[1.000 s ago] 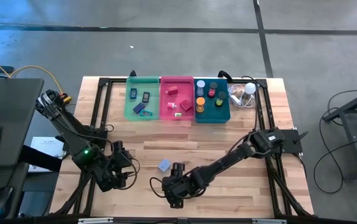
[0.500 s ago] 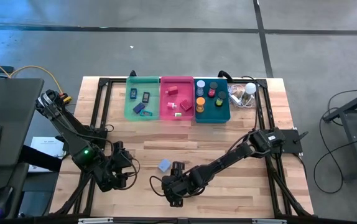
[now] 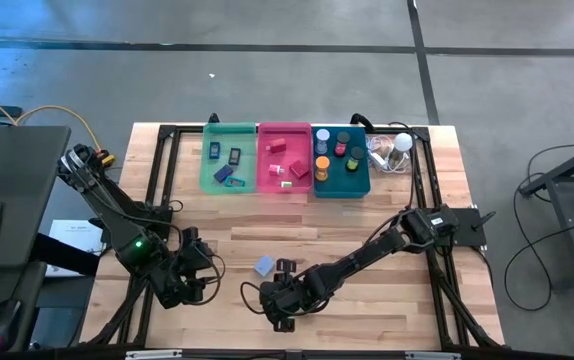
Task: Pick & Place Office items
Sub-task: Put the light purple hourglass into the dark blue bin
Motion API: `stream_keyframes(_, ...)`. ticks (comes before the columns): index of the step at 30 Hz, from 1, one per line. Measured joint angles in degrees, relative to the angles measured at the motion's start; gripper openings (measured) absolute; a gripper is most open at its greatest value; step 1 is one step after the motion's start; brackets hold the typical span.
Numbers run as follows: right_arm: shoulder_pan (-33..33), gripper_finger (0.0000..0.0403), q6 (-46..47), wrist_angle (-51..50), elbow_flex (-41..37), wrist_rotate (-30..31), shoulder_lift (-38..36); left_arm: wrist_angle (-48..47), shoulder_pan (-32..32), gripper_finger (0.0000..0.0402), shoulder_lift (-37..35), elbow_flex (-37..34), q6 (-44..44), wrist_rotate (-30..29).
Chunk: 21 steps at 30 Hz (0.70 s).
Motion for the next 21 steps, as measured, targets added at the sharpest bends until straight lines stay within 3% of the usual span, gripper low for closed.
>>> stream_keyframes(21, -1.1, 0.018, -1.8, -11.8, 0.0, 2.6, -6.9, 0.0, 0.0, 0.0281, 0.0, 0.0, 2.0, -2.1)
